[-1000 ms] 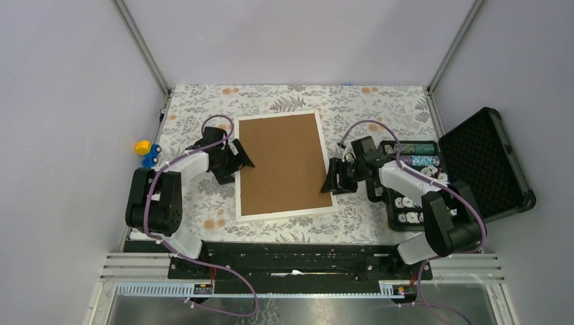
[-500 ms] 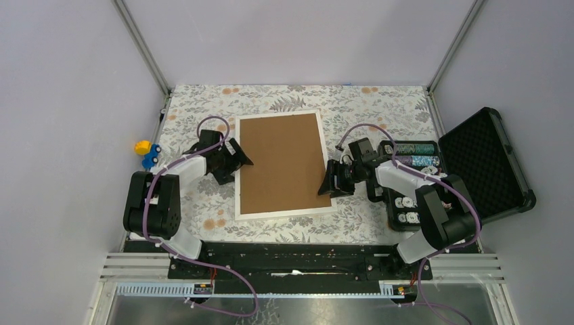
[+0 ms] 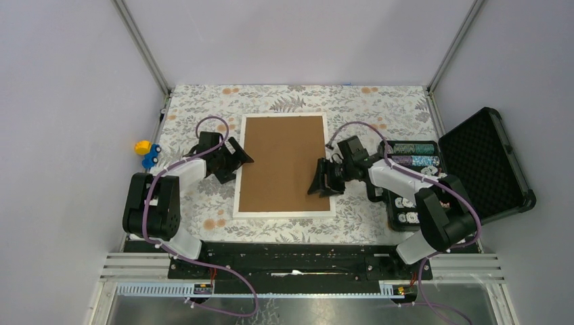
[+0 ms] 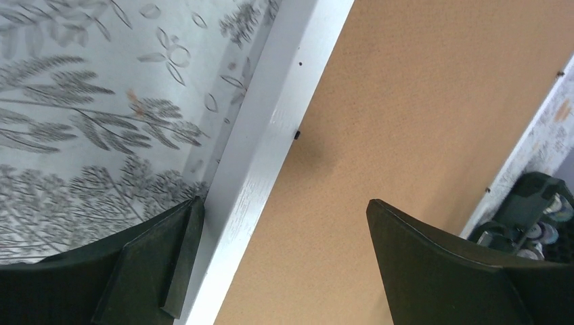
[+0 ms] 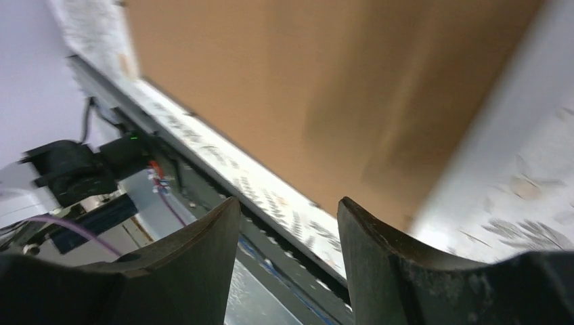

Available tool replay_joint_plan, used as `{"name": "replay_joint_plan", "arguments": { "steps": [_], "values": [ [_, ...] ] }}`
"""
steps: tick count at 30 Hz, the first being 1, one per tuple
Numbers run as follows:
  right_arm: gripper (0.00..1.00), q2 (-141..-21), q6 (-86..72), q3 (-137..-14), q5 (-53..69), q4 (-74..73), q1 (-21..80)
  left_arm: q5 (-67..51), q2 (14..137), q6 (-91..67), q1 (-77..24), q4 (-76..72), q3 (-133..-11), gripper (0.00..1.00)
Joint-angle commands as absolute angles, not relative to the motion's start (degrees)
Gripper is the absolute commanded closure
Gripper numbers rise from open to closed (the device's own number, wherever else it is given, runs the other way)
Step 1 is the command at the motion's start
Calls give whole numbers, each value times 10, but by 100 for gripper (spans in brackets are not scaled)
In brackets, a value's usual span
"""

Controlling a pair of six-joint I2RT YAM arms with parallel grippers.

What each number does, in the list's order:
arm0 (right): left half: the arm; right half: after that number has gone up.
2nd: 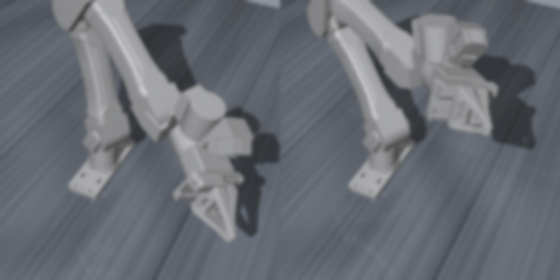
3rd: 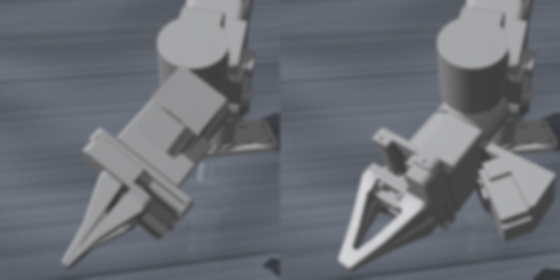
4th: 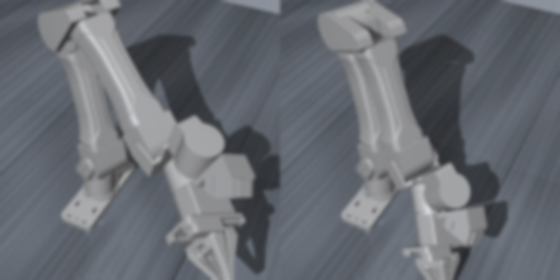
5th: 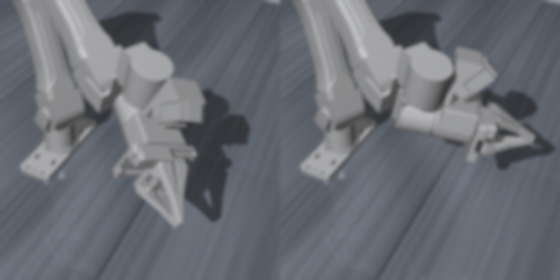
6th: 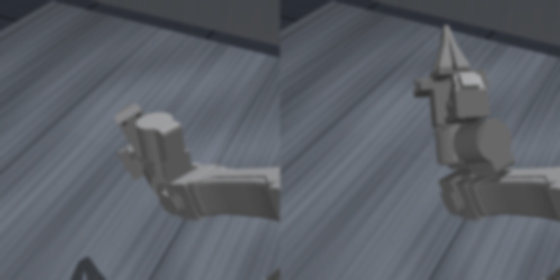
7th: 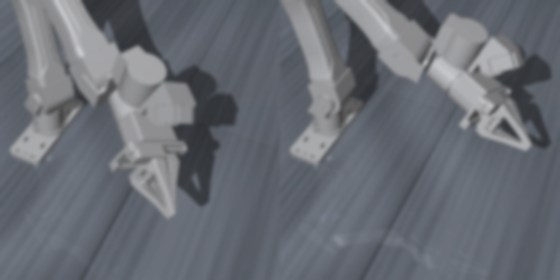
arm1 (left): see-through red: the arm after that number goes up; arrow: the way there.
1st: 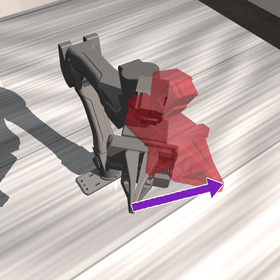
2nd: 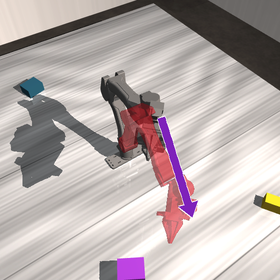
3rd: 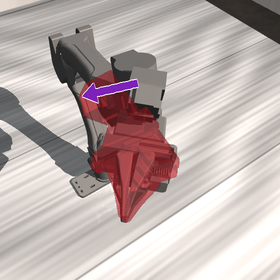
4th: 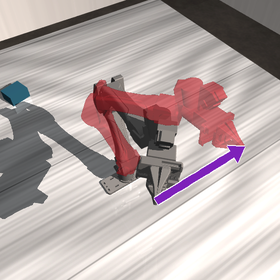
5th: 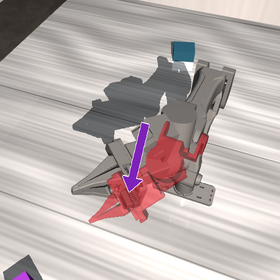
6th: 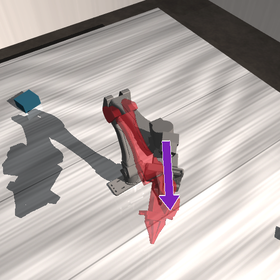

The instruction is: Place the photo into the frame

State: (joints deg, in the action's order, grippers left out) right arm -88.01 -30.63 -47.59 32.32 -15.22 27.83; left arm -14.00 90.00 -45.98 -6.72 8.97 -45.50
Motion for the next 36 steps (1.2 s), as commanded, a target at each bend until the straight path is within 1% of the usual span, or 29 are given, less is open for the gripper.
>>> {"name": "replay_joint_plan", "arguments": {
  "steps": [1, 5, 8, 10, 12, 13, 15, 17, 22, 26, 31, 33, 36],
  "values": [
    [38, -846, -341, -534, 374, -66, 297, -201, 907, -485, -85, 117, -427, 1],
    [38, -842, -342, -539, 368, -66, 299, -201, 908, -484, -85, 116, -425, 1],
    [38, -838, -333, -546, 335, -84, 300, -192, 907, -476, -84, 126, -431, 1],
    [36, -839, -303, -563, 270, -139, 299, -184, 908, -470, -84, 137, -438, 1],
    [35, -843, -271, -575, 163, -193, 300, -182, 905, -469, -84, 140, -441, 1],
    [34, -846, -259, -575, 130, -207, 300, -180, 904, -469, -84, 141, -443, 1],
    [34, -854, -239, -572, 101, -223, 300, -181, 903, -467, -83, 142, -445, 1],
    [34, -865, -229, -569, 94, -232, 299, -183, 905, -464, -83, 147, -450, 1],
    [37, -888, -250, -531, 155, -190, 303, -184, 905, -463, -82, 147, -449, 1],
    [37, -925, -262, -509, 144, -165, 317, -188, 904, -464, -82, 142, -443, 1],
    [38, -948, -263, -522, 142, -149, 323, -192, 907, -464, -82, 140, -443, 1],
    [38, -941, -260, -541, 139, -169, 323, -191, 907, -463, -82, 141, -443, 1],
    [37, -892, -256, -570, 137, -194, 323, -191, 905, -459, -81, 143, -444, 1]
  ]
}}
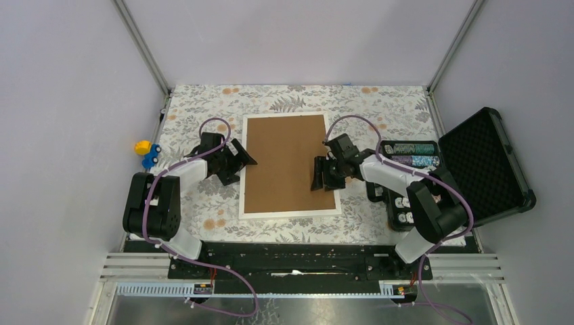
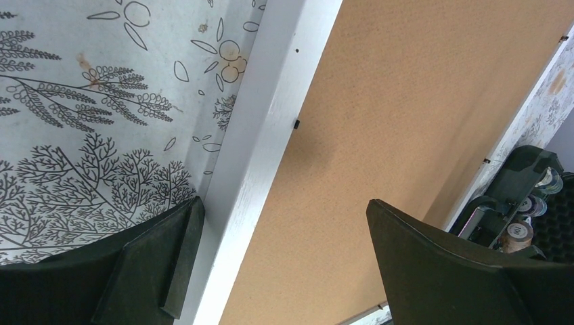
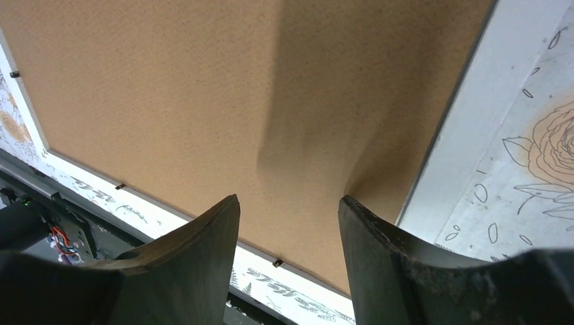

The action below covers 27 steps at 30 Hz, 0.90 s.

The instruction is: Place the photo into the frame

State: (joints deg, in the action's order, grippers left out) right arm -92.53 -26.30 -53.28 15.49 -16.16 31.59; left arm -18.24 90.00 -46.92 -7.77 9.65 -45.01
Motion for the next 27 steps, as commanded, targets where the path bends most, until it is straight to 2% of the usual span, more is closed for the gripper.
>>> {"name": "replay_joint_plan", "arguments": {
  "steps": [1, 5, 11, 22, 27],
  "values": [
    [36, -874, -254, -580, 131, -209, 323, -190, 905, -456, -80, 144, -446, 1],
    [30, -826, -244, -593, 100, -234, 323, -195, 899, -435, -78, 150, -452, 1],
    [27, -780, -245, -538, 100, -231, 305, -165, 850, -402, -78, 170, -456, 1],
    [34, -779, -236, -484, 129, -211, 267, -162, 835, -380, -78, 173, -431, 1],
    [34, -817, -250, -470, 174, -157, 227, -222, 843, -398, -79, 125, -399, 1]
  ]
}}
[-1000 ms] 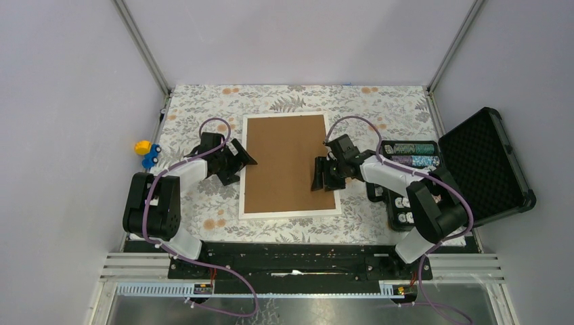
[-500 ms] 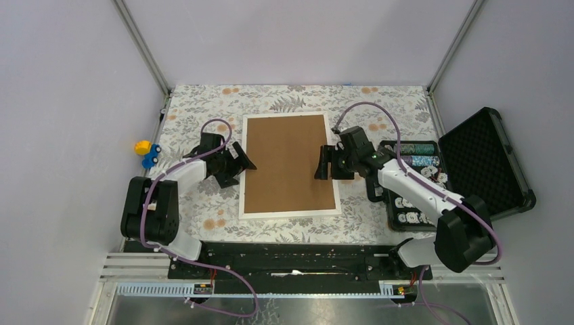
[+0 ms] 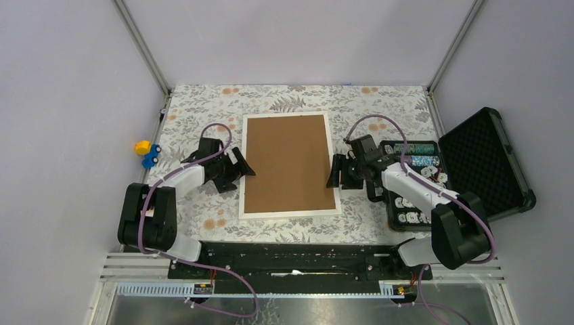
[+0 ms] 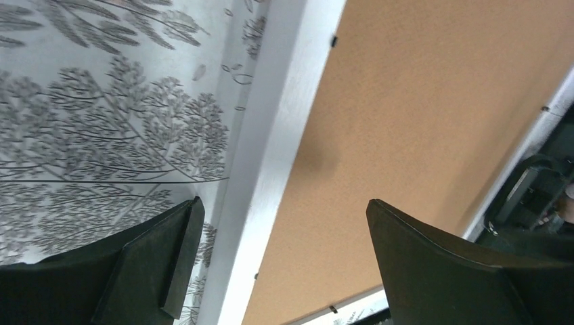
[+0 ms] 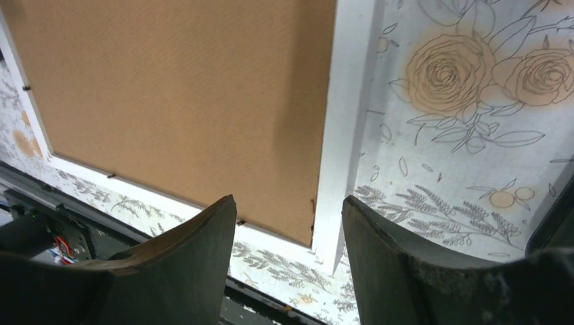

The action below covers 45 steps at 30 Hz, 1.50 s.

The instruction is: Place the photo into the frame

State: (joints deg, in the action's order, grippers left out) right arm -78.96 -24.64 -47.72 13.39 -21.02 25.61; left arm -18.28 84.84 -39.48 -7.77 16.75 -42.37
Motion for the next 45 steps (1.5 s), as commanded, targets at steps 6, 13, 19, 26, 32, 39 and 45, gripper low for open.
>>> {"name": "replay_joint_plan", "arguments": {
  "steps": [6, 13, 19, 26, 32, 39, 45],
  "values": [
    [27, -869, -313, -480, 287, -80, 194, -251, 823, -393, -79, 112, -381, 1],
    [10, -887, -303, -493, 298, -90, 158, -204, 827, -309, -78, 259, -519, 1],
    [5, -938, -293, -560, 307, -92, 112, -212, 878, -284, -54, 296, -612, 1],
    [25, -1020, -286, -642, 350, -84, 79, -246, 992, -293, -45, 278, -715, 1],
    [48, -1088, -229, -705, 397, -113, 63, -266, 1069, -294, -27, 277, -744, 7],
    [49, -1161, -222, -756, 418, -128, 44, -338, 1078, -316, -5, 217, -710, 12],
    [57, -1190, -219, -757, 425, -130, 44, -362, 1070, -337, 16, 177, -665, 14]
  ]
}}
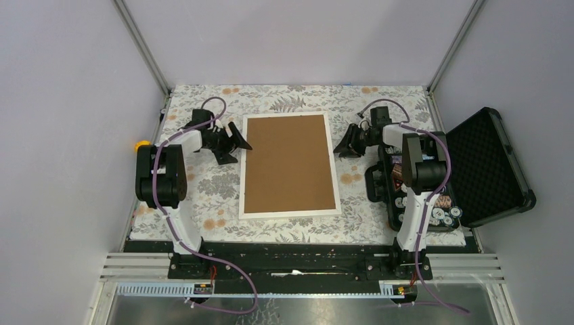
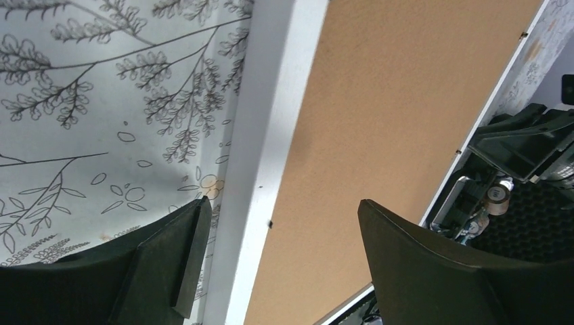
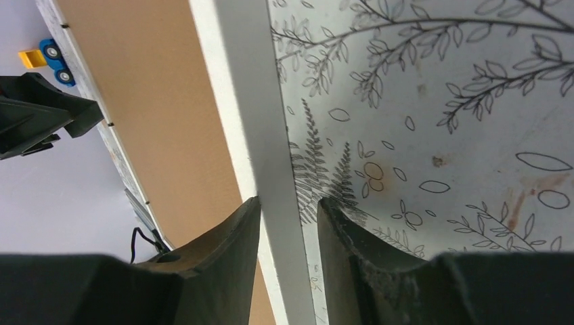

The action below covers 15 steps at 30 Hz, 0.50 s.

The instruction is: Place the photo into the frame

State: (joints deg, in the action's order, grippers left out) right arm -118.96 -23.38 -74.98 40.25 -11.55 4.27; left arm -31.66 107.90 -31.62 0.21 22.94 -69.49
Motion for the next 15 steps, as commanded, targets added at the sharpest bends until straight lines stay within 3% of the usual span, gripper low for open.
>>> {"name": "replay_joint_plan", "arguments": {
  "steps": [1, 4, 7, 11, 15],
  "values": [
    [56, -1185, -220, -750, 420, -129, 44, -366, 1070, -344, 16, 171, -658, 12],
    [52, -1167, -230, -726, 415, -121, 45, -368, 1061, -350, 16, 164, -646, 1],
    [46, -1160, -255, -695, 442, -102, 45, -314, 1045, -335, 16, 186, -641, 1],
    [43, -1146, -272, -659, 449, -63, 46, -360, 1030, -364, 11, 128, -600, 1],
    [42, -1151, -269, -652, 460, -57, 45, -334, 1051, -352, 9, 159, -635, 1]
  ]
}}
